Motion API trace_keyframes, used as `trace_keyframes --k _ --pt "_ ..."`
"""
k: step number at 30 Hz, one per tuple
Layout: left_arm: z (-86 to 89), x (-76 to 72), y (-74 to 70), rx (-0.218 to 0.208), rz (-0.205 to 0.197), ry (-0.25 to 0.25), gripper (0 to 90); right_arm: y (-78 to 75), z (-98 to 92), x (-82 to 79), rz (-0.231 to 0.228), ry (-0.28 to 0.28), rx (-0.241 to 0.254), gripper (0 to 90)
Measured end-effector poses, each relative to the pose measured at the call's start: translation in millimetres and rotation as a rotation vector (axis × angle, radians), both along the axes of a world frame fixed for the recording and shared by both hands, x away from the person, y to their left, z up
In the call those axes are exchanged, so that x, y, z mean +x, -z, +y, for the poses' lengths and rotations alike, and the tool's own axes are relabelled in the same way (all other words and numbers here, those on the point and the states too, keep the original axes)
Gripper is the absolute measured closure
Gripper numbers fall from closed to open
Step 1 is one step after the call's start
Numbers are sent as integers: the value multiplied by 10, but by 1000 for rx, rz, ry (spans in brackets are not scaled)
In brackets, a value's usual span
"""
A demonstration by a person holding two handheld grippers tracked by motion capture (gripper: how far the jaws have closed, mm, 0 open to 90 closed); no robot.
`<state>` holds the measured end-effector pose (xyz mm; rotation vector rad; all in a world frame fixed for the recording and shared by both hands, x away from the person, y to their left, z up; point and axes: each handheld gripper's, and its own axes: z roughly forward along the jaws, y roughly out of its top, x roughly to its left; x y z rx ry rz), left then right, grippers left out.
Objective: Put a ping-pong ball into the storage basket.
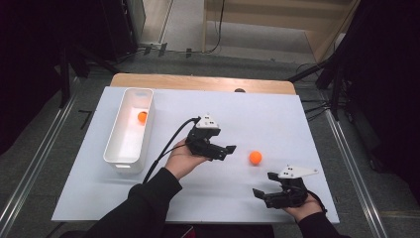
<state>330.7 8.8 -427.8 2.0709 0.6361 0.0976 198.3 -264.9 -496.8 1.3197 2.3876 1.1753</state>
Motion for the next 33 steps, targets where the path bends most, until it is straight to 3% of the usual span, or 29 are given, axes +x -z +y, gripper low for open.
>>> trace_keyframes --k 33 --pt "-430 121 142 32 2 39 183 -2 -21 -9 -5 3 6 129"
